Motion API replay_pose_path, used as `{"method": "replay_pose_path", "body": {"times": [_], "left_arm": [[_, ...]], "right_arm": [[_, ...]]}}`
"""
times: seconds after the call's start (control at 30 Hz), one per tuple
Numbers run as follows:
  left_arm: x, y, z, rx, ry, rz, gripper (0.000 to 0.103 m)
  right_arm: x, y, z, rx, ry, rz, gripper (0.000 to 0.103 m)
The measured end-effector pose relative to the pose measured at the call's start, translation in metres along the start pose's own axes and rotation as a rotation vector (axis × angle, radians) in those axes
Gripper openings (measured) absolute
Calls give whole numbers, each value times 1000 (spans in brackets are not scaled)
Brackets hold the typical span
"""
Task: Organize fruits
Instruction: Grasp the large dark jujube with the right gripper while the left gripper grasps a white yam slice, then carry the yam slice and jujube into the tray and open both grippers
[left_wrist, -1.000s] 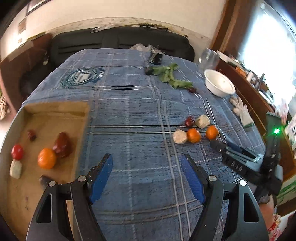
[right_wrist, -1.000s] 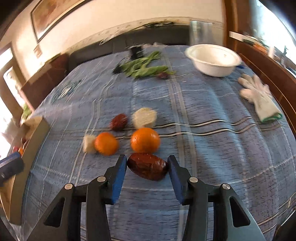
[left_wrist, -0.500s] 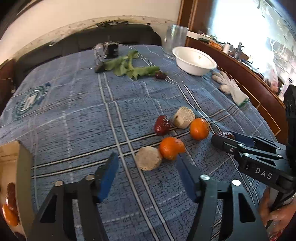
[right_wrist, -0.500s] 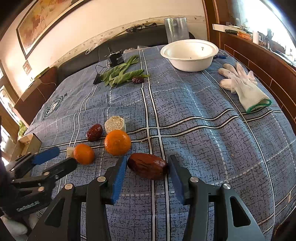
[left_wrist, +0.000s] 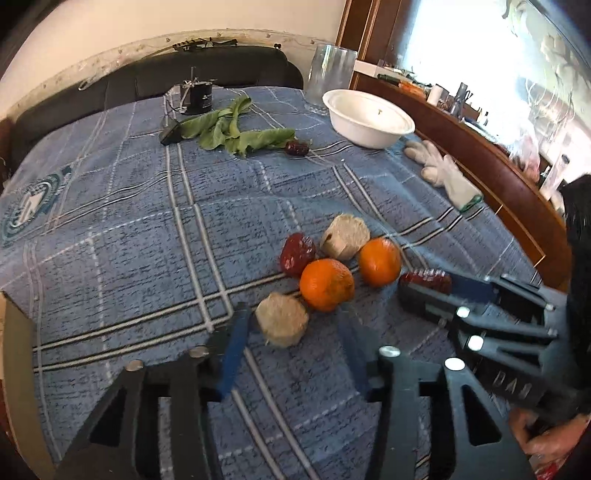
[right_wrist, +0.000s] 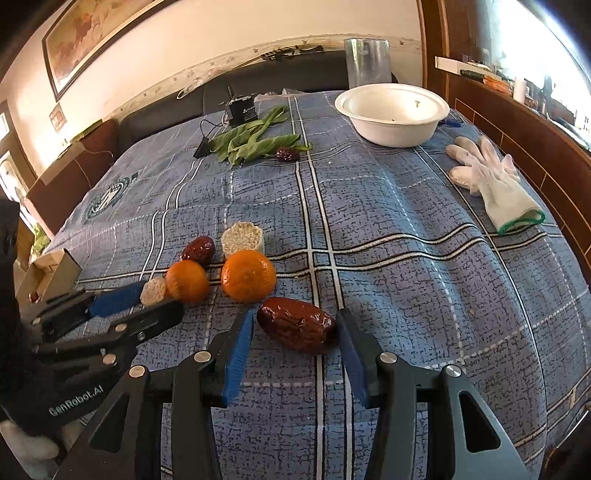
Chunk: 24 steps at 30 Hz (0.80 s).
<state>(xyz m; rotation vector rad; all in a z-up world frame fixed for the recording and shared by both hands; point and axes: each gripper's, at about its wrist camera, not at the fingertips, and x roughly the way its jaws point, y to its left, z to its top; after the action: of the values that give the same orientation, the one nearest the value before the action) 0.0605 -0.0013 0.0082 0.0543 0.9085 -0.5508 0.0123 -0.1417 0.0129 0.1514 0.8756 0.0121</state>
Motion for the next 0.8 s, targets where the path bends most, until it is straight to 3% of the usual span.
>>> {"method": "replay_pose_path", "body": {"times": [0.07, 0.17, 0.3, 0.53, 0.8], "left_arm": [[2, -5, 1, 17, 3, 17, 52], [3, -13, -2, 59, 8, 76, 27], [-2, -9, -4, 36, -19, 84, 28], [-10, 10, -5, -62, -43, 33, 28], [-23, 1, -11, -47, -79, 59, 28]], "right_arm": [[0, 2, 0, -7, 1, -2, 50], [-1, 2, -1, -11, 1, 0, 49], [-3, 4, -2, -19, -3, 11, 45], [-4, 2, -2, 0, -17, 21, 44], [-9, -3, -3, 29, -43, 18, 41]]}}
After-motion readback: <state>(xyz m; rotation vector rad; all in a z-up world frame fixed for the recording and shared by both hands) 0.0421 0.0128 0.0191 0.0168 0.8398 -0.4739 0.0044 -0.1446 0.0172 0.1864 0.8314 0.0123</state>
